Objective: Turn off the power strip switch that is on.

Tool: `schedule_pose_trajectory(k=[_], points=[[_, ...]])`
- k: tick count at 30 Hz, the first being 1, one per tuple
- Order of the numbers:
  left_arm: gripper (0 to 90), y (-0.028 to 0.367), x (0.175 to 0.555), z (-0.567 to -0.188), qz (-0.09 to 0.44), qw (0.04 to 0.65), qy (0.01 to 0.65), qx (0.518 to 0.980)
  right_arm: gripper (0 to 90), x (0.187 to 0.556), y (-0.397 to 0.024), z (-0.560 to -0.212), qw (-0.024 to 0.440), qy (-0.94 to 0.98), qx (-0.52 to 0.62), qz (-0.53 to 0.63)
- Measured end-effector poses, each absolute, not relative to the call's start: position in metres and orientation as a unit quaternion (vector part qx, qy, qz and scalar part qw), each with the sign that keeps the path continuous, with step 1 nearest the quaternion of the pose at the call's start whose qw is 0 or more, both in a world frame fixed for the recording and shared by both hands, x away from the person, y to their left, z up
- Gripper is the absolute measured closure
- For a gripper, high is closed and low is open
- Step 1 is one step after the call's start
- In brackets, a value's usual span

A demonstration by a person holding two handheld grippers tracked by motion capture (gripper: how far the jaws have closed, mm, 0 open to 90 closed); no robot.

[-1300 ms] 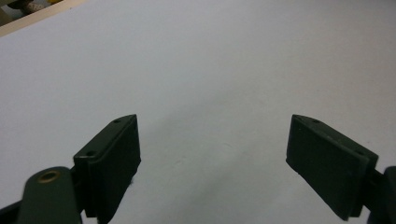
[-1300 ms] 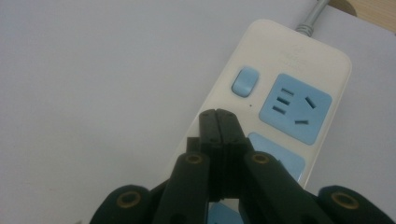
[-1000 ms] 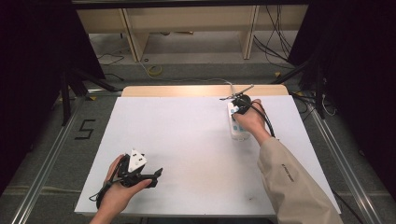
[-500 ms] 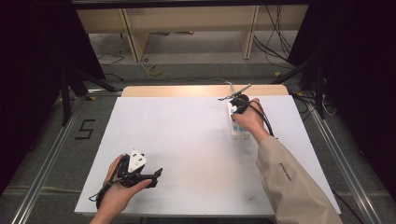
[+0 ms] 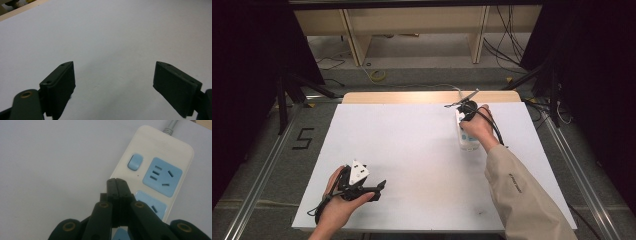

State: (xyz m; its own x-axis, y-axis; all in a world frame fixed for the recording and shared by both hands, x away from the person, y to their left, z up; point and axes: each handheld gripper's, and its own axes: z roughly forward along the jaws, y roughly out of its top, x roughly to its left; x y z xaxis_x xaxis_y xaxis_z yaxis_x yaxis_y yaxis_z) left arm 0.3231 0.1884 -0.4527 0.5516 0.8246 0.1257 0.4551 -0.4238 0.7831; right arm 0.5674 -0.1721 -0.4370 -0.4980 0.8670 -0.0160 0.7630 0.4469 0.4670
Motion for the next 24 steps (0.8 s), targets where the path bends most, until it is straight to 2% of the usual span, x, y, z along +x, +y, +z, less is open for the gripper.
schedule_pose_trajectory(k=[24], points=[[17.5,0.1873,0.3229,-0.4526,0.255,0.359,0.396,0.805,90.0,0.5693,-0.1692,-0.4365,0.123,0.849,0.480,0.183]])
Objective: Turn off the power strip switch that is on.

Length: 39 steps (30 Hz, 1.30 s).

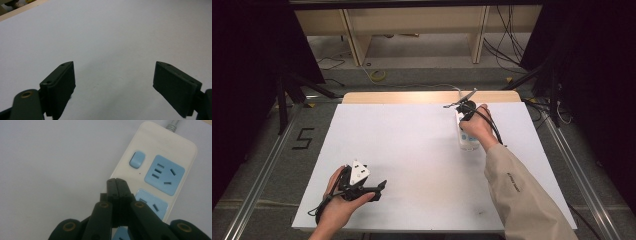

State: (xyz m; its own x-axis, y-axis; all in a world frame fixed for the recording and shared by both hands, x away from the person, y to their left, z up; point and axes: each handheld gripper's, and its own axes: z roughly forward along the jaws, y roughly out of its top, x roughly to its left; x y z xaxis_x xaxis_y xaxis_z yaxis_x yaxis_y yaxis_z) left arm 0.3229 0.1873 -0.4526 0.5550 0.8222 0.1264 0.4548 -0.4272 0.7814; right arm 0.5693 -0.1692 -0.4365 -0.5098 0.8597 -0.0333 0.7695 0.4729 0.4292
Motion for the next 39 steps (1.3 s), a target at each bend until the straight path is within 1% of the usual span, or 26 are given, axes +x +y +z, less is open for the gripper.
schedule_pose_trajectory(k=[39], points=[[17.5,0.1877,0.3236,-0.4530,0.256,0.361,0.398,0.804,90.0,0.5671,-0.1691,-0.4366,0.131,0.849,0.477,0.187]])
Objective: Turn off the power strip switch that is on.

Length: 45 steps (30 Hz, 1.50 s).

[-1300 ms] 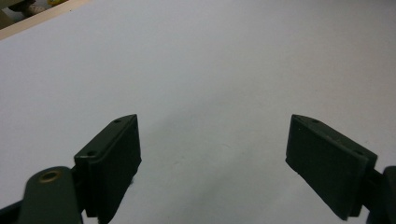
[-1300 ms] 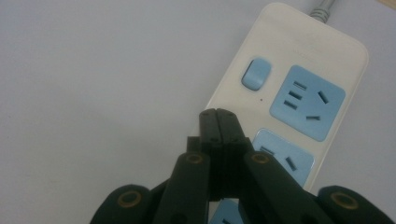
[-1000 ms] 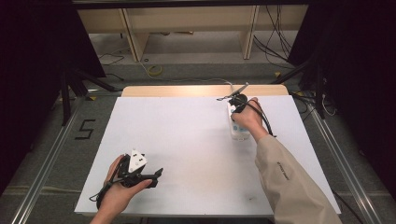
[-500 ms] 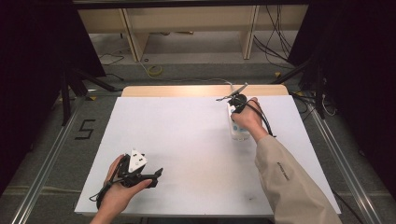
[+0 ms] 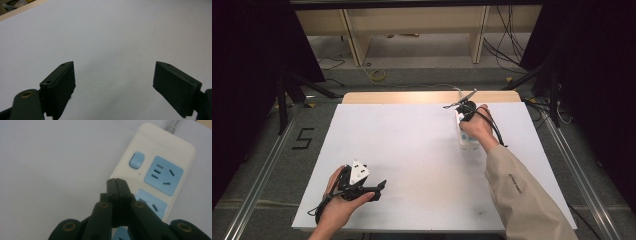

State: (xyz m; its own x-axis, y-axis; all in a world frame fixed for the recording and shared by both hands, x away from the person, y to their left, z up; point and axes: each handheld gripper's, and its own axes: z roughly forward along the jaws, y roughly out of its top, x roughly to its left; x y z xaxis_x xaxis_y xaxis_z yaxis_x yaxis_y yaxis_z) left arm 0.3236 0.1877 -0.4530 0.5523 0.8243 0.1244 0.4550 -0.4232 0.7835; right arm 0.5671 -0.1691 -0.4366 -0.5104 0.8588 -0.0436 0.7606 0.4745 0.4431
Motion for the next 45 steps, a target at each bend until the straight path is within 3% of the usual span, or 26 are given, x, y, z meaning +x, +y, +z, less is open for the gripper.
schedule_pose_trajectory(k=[45], points=[[17.6,0.187,0.324,-0.454,0.256,0.357,0.398,0.805,90.0,0.548,-0.184,-0.409,0.156,0.846,0.459,0.223]])
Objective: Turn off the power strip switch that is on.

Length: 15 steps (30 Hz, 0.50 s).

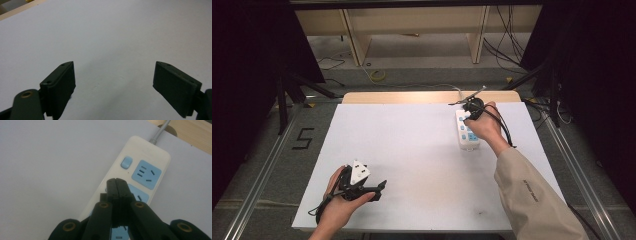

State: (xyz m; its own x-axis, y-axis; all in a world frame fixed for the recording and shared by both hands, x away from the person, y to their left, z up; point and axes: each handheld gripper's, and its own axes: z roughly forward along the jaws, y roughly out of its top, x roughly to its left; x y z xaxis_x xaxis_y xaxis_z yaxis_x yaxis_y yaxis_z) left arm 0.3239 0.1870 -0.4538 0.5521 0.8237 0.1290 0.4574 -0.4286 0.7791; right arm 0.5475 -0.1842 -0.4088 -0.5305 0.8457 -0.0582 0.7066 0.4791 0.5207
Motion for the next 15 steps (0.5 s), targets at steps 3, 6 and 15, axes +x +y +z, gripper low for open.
schedule_pose_trajectory(k=[3,6,15], points=[[17.5,0.187,0.324,-0.454,0.256,0.357,0.398,0.805,90.0,0.542,-0.186,-0.408,0.154,0.844,0.459,0.229],[17.6,0.187,0.324,-0.454,0.256,0.357,0.398,0.805,90.0,0.537,-0.190,-0.408,0.153,0.844,0.458,0.232],[17.5,0.186,0.324,-0.454,0.256,0.355,0.398,0.806,90.0,0.519,-0.203,-0.407,0.154,0.845,0.451,0.241]])
